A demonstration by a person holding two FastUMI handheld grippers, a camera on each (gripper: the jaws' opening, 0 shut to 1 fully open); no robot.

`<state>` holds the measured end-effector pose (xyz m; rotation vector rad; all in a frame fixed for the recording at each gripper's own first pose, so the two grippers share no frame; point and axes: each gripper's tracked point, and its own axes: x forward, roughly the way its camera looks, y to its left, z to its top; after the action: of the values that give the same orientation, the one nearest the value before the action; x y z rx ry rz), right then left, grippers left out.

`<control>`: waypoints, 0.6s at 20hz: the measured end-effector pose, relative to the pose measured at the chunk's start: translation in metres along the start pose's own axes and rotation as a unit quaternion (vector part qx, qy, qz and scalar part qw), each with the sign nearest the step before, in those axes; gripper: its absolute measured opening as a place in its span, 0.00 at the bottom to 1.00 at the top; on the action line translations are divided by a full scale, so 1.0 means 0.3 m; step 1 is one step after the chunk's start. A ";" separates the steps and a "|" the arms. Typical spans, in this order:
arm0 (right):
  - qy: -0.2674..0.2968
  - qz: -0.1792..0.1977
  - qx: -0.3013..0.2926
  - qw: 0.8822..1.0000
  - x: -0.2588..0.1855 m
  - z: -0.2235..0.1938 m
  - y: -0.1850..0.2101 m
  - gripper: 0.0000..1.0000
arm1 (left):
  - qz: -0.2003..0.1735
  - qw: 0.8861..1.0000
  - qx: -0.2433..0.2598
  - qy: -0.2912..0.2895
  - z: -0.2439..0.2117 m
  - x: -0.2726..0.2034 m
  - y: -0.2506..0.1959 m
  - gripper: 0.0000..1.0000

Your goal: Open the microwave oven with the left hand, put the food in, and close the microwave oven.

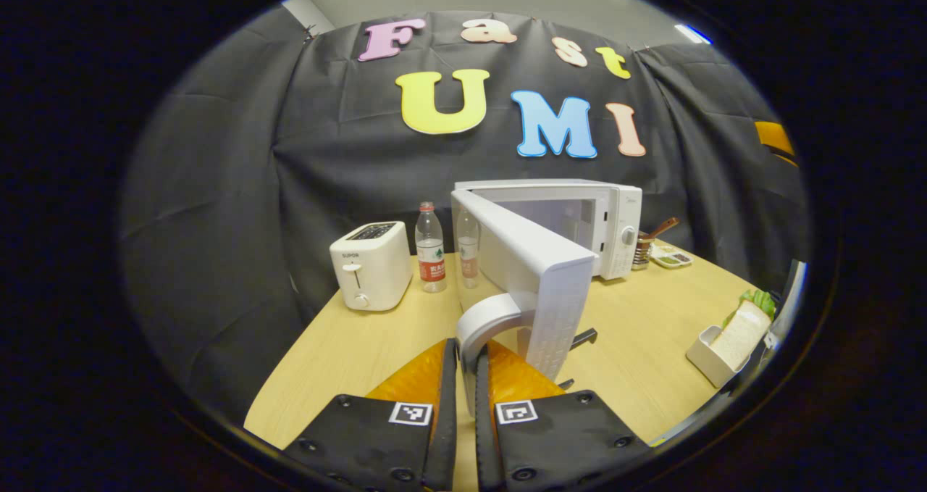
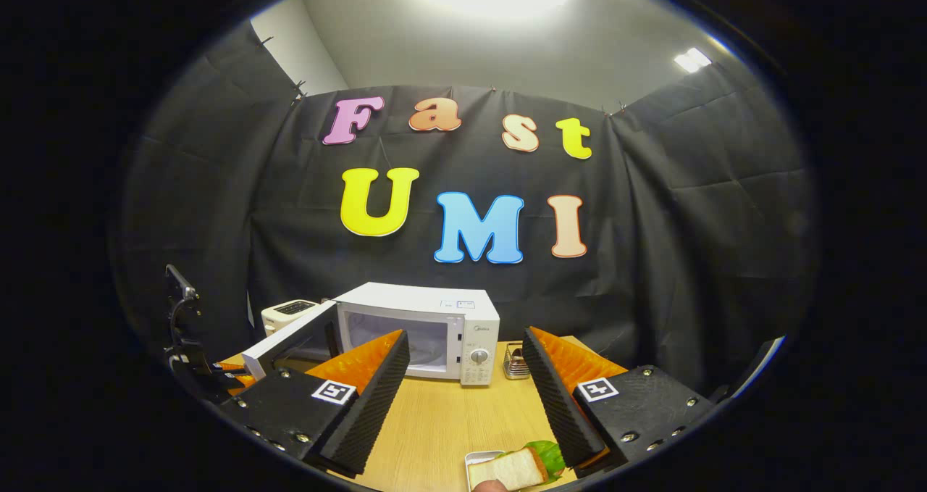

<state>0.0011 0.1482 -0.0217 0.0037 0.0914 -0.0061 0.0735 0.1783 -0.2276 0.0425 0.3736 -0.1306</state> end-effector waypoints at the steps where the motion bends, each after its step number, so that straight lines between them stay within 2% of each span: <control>1: 0.000 0.000 -0.003 1.000 0.002 0.000 -0.010 0.95 | 0.011 1.000 0.002 -0.003 0.007 -0.019 0.015 0.18; 3: 0.002 0.003 -0.003 1.000 0.008 0.000 -0.026 0.95 | 0.030 0.999 0.006 -0.014 0.033 -0.069 0.035 0.24; 6: 0.008 0.013 0.003 1.000 0.026 -0.006 -0.057 0.95 | 0.057 0.997 -0.001 -0.043 0.121 -0.157 0.069 0.52; 8: 0.012 0.020 0.006 1.000 0.036 -0.011 -0.085 0.95 | 0.075 0.994 -0.005 -0.078 0.236 -0.224 0.083 0.73; 9: 0.017 0.023 0.009 1.000 0.043 -0.019 -0.106 0.95 | 0.082 0.992 -0.007 -0.097 0.294 -0.260 0.080 0.76; 10: 0.022 0.026 0.014 0.999 0.051 -0.028 -0.122 0.95 | 0.091 0.989 -0.009 -0.115 0.351 -0.285 0.081 0.86; 12: 0.033 0.033 0.026 0.999 0.068 -0.045 -0.154 0.95 | 0.107 0.984 -0.009 -0.144 0.455 -0.342 0.069 0.98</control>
<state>0.0200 0.1018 -0.0372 0.0598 0.1574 0.0575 0.0308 0.2020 -0.0626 0.0448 0.0789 0.0785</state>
